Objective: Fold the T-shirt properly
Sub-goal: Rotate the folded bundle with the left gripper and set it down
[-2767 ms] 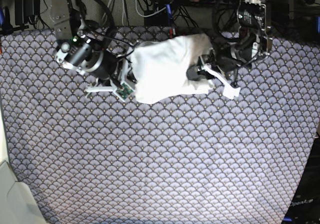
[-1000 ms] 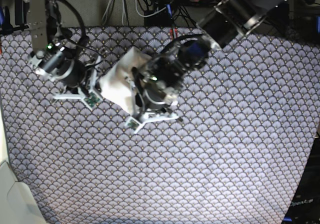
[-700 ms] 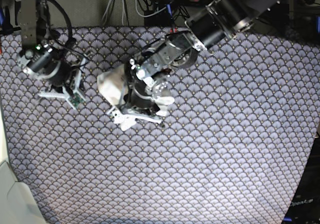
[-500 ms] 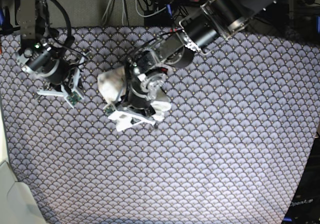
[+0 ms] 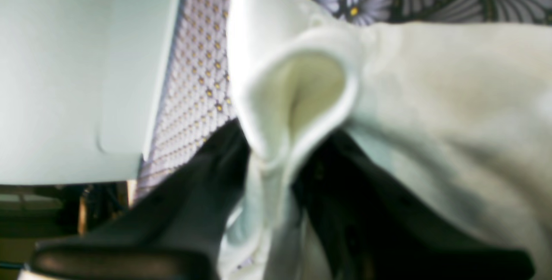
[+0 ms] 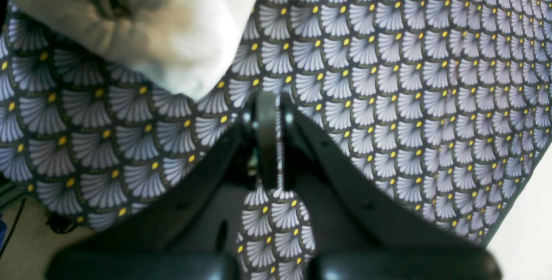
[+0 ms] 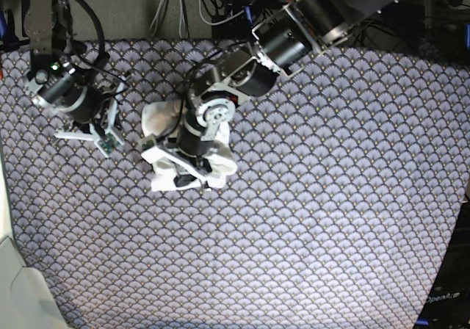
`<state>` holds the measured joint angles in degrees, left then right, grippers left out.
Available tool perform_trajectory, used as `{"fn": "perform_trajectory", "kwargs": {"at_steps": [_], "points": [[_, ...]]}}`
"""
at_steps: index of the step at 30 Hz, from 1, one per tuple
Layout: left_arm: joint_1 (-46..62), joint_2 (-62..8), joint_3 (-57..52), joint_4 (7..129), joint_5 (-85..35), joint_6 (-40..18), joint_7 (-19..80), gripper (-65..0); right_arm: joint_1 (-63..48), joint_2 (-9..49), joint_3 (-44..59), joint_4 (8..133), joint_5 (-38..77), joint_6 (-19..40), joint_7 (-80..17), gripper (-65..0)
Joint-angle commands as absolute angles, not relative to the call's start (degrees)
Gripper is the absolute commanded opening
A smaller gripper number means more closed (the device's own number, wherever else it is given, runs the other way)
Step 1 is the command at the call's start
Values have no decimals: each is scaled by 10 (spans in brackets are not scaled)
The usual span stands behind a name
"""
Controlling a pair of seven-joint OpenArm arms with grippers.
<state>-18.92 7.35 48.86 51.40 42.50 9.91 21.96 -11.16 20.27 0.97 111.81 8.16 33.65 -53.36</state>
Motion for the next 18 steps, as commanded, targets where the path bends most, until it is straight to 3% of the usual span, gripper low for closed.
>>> {"fn": "perform_trajectory", "kwargs": {"at_steps": [1,14,16,18], "points": [[-190,74,488,505,447,96,223,-645,-106,209,14,1127,85,340,-524,-650],[-183,71,487,542,463,96,226,-637,-105,208,11,1127,85,340,-525,-650],[-183,70,487,553,463,96,226,-596,-105,208,11,1127,85,340,-526,-650],[-182,69,487,561,464,95,226,-514,-105,209,11,1127,85,340,-527,-650]]}}
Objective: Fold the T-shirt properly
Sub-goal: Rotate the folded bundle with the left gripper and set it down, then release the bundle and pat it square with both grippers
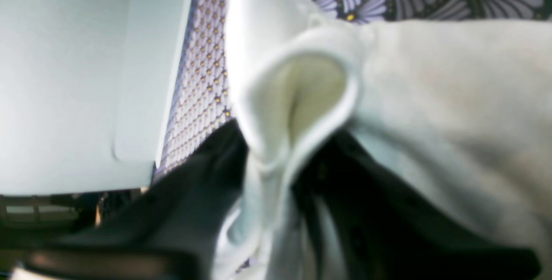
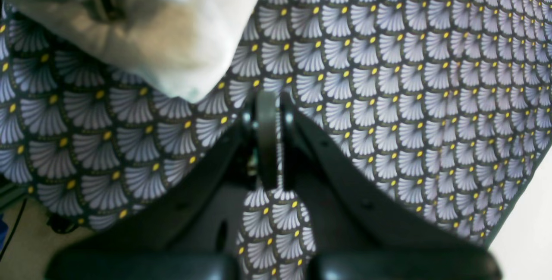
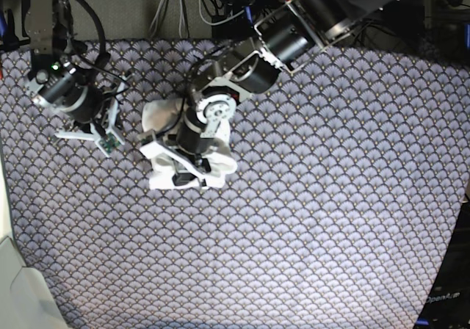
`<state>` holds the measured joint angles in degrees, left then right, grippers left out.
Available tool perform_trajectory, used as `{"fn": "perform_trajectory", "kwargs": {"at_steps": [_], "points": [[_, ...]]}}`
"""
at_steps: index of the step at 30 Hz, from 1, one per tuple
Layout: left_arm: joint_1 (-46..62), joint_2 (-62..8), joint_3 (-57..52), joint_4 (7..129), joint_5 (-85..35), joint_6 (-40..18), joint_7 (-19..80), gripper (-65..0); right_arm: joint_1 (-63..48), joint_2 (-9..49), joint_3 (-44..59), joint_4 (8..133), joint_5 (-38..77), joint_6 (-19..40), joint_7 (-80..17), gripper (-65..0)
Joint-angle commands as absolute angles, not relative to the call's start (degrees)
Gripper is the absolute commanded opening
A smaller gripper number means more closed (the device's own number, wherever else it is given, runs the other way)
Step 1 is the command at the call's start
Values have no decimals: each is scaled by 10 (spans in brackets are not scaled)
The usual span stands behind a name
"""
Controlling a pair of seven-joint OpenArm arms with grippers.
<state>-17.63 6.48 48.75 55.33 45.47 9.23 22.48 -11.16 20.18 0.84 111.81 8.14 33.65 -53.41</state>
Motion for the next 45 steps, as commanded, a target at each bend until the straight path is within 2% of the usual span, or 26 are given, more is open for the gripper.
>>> {"fn": "perform_trajectory", "kwargs": {"at_steps": [1,5,10,14,24,26,28,32,35,38,45], "points": [[-182,69,488,566,464,95,226,-466,-105,209,11,1127,85,340,-527,-650],[-180,69,488,582,464,95,226,-298,-105,209,11,1127,85,340,-527,-650],[-180,68,483,624,464,97,226,-184,-106,207,10,1127,85,340,-527,-650],[-181,57,483,663,464,100,226,-153,-106,207,10,1127,85,340,-527,-650],[-168,44,451,721,513,101,226,-157,-106,206,10,1127,85,340,-528,-650],[-154,44,422,756,513,101,226,-187,-106,206,11,1127,85,340,-528,-650],[-148,44,393,783,513,99,226,-267,-106,206,11,1127,85,340,-528,-650],[-122,33,340,818,513,99,226,-504,-105,206,12,1127,85,340,-528,-650],[-102,29,293,829,513,99,227,-650,-103,206,13,1127,85,340,-525,-650],[-72,30,225,845,511,97,227,-629,-101,205,14,1132,86,340,-524,-650],[-18,31,85,917,450,95,248,-646,-87,175,14,1148,87,340,-483,-650]]}}
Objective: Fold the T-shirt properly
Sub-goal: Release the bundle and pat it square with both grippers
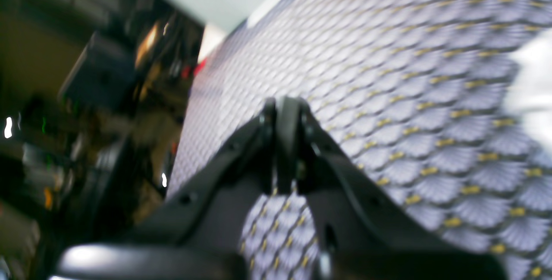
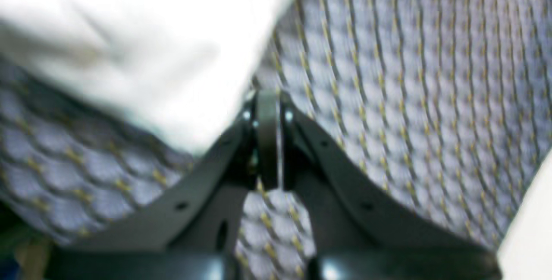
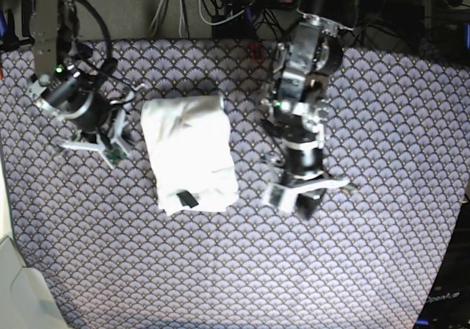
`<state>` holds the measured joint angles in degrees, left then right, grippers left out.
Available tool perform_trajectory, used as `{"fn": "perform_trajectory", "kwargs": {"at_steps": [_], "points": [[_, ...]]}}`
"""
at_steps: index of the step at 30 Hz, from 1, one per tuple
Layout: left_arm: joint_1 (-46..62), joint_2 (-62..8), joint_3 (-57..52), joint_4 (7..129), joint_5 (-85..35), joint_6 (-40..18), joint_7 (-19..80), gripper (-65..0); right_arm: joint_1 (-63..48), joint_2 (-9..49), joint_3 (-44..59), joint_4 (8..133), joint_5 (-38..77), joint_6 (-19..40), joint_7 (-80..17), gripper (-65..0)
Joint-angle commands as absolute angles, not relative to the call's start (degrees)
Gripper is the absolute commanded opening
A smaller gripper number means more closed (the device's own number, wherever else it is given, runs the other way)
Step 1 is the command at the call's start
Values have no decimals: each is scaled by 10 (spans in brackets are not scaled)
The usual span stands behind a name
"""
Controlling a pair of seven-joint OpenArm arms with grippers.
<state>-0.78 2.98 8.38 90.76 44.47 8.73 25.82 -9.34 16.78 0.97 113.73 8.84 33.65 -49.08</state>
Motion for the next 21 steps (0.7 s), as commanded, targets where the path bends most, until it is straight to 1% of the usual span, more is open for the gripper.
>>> {"fn": "perform_trajectory", "kwargs": {"at_steps": [1,4,8,14,21], "points": [[-14,30,69,931,436,95,272,-646,-86,166,12,1148,87,340,-474,-650],[4,28,33,972,400,95,343,-646,-80,131,9,1149,87,340,-447,-650],[32,3,13,1018,374,95,422,-646,-78,81,-3,1149,87,341,-443,-650],[99,-28,13,1082,371,95,501,-646,-82,73,-90,1133,87,341,-443,-650],[186,-49,12,1127,375,95,528,-647,-67,69,-105,1063,87,341,-427,-650]]}}
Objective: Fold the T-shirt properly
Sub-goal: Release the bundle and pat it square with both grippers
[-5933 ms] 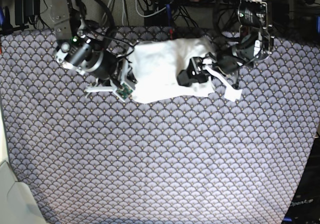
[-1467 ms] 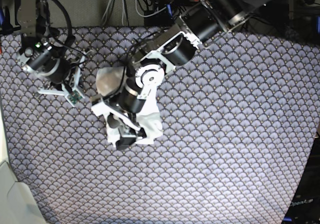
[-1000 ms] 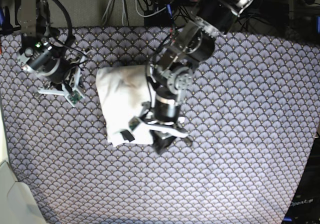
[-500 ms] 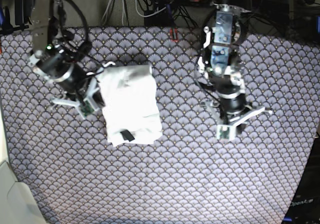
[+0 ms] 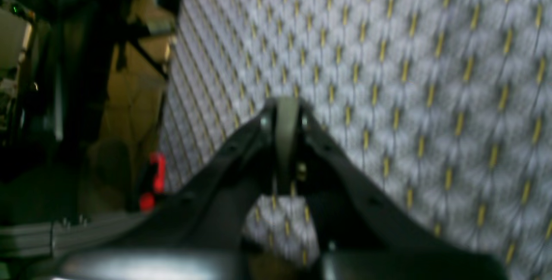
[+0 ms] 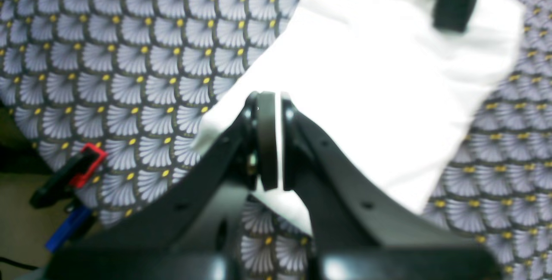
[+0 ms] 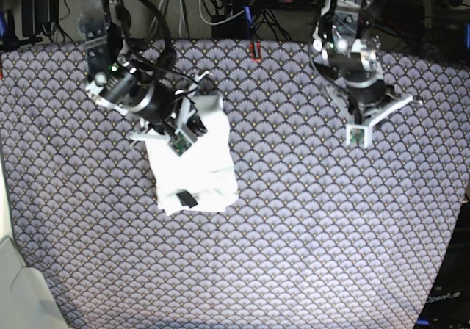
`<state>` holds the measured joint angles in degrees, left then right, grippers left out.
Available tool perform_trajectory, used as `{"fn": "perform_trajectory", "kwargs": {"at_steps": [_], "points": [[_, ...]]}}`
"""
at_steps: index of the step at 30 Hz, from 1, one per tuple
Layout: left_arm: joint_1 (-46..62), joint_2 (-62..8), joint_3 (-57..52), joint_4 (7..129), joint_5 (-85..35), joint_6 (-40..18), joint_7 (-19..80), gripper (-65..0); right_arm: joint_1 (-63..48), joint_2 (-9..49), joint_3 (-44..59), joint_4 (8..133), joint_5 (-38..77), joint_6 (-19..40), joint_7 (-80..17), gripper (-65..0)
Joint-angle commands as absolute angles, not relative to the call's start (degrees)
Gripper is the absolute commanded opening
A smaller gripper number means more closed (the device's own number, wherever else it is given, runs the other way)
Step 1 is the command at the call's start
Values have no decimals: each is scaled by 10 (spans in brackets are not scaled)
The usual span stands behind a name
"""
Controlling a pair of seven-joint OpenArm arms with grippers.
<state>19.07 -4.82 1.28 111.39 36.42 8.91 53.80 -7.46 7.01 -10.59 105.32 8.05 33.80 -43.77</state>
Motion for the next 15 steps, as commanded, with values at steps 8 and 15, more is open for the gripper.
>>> {"fn": "perform_trajectory", "kwargs": {"at_steps": [8,15], "points": [[258,-54,-15,1128,375,96,522,-647,-66,71,-105,946,87,341,-356,-650],[266,-56,-32,1128,375,96,521,-647,-77,71,-104,964,87,341,-357,-650]]}}
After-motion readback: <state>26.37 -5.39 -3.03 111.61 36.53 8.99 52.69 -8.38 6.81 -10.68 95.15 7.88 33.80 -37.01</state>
